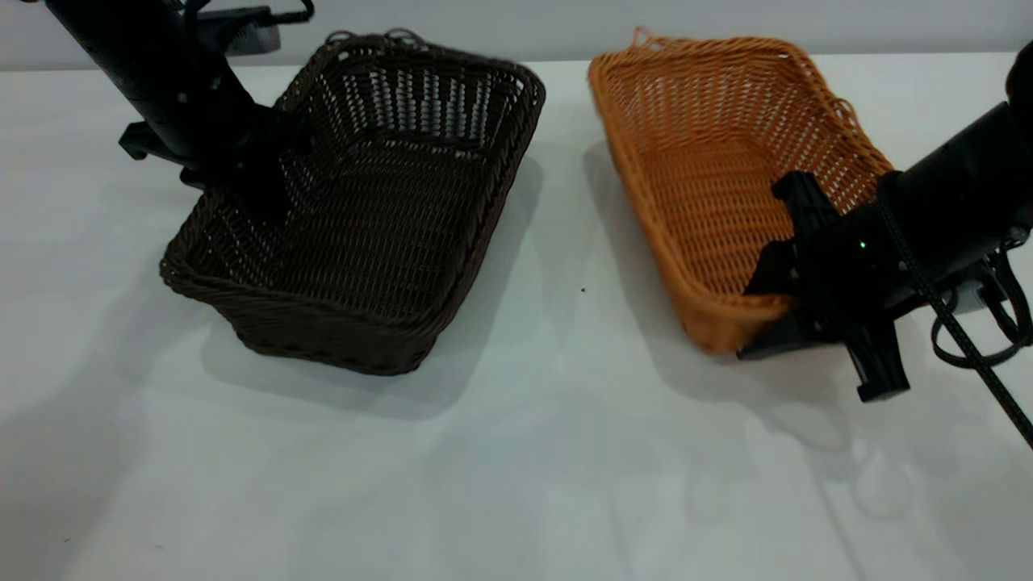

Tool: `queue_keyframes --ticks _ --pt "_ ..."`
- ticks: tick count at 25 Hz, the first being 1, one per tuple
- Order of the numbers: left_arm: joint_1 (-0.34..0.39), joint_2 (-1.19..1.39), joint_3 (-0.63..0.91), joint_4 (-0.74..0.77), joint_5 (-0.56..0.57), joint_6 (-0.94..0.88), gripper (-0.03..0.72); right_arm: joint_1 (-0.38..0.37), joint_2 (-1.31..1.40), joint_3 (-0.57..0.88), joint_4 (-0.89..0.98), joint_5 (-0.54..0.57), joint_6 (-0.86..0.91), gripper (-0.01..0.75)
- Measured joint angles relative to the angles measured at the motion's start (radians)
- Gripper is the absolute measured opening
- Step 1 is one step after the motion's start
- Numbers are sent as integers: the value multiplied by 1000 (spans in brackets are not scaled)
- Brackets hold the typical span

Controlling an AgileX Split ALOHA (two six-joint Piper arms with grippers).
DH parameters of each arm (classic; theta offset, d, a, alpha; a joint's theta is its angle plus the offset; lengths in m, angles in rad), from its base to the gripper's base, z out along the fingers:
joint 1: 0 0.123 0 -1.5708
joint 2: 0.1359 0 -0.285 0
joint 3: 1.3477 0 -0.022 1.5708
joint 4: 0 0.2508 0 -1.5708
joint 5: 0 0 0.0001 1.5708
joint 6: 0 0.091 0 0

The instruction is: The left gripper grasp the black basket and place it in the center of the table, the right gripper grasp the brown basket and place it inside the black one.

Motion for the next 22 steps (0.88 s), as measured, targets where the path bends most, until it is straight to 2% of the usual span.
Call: queue_keyframes --ticks 3,7,9,12,15,19,22 --pt "-1 -3 0 18 7 17 76 -9 -1 -38 4 0 0 111" --pt "-1 -22 0 112 7 64 76 -42 -27 -97 -56 6 -17 85" --pt "-1 -31 0 143 7 137 76 -76 -49 -133 -134 42 -26 79" --pt "-11 -33 0 149 6 280 76 -142 -67 -219 -319 158 -25 77" --pt "-55 -33 0 149 -34 450 76 -194 -68 -305 -506 244 10 76" --pt "-157 -30 0 147 -118 692 76 -248 -68 -428 -742 384 63 74" --pt "-232 -18 -1 149 -154 833 76 -268 -68 -513 -842 495 75 73"
